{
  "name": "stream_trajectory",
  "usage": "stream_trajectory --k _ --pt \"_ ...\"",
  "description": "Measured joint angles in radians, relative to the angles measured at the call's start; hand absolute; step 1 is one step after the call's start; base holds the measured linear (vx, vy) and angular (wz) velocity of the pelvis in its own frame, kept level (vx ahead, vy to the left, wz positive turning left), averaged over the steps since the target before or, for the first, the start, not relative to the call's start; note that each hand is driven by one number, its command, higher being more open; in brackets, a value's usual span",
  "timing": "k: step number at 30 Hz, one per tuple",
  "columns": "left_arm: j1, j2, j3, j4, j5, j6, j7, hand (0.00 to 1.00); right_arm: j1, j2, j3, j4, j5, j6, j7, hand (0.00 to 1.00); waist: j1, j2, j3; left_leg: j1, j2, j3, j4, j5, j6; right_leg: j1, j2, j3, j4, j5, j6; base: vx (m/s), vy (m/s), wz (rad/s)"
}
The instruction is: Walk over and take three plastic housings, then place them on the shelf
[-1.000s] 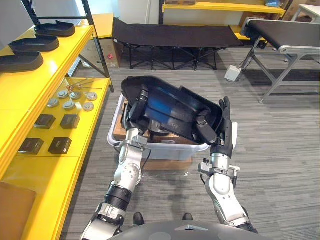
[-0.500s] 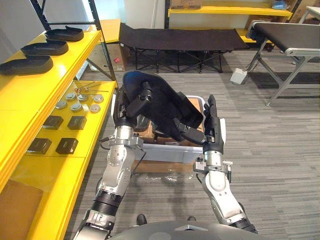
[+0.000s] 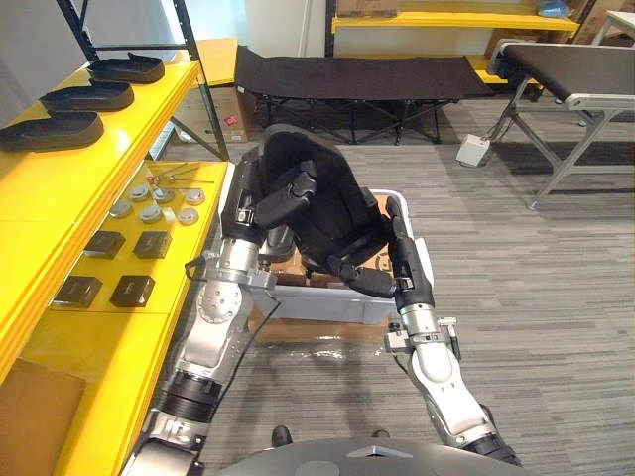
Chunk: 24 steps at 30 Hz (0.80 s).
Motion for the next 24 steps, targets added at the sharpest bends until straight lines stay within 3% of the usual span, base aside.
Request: stream_trajectory --k 3,10,18,24 --pt "-0.038 0.040 -0.006 -0.007 -0.008 0.022 -0.055 0.00 0.000 -0.030 0.001 0.000 -0.002 0.000 0.033 1.00 0.002 0.012 -0.010 0.000 -0.002 -0.001 0.000 0.000 0.000 0.000 -0.001 -0.001 -0.004 0.000 0.000 0.00 0.000 0.00" --pt "-0.059 0.106 -0.037 -0.077 -0.009 0.088 -0.107 0.00 0.000 -0.082 -0.006 -0.001 -0.001 0.021 0.103 1.00 -0.004 0.013 -0.012 0.000 -0.001 -0.003 0.000 0.000 0.000 0.001 -0.001 -0.002 -0.005 -0.003 -0.005 0.00 0.000 0.00" --pt "-0.140 0.170 -0.205 -0.134 -0.008 0.167 -0.253 0.00 -0.003 -0.119 0.004 -0.001 -0.005 0.085 0.162 1.00 0.002 0.011 -0.013 0.000 -0.002 -0.007 0.000 0.000 0.000 0.003 -0.001 -0.006 -0.005 0.000 0.000 0.00 0.000 0.01" --pt "-0.179 0.214 -0.219 -0.136 -0.080 0.195 -0.264 0.00 -0.018 -0.148 0.005 -0.005 -0.043 0.085 0.177 1.00 -0.010 0.011 -0.017 0.000 -0.001 -0.006 0.000 0.001 0.000 0.003 0.000 -0.005 -0.005 0.000 0.000 0.00 0.000 0.00"
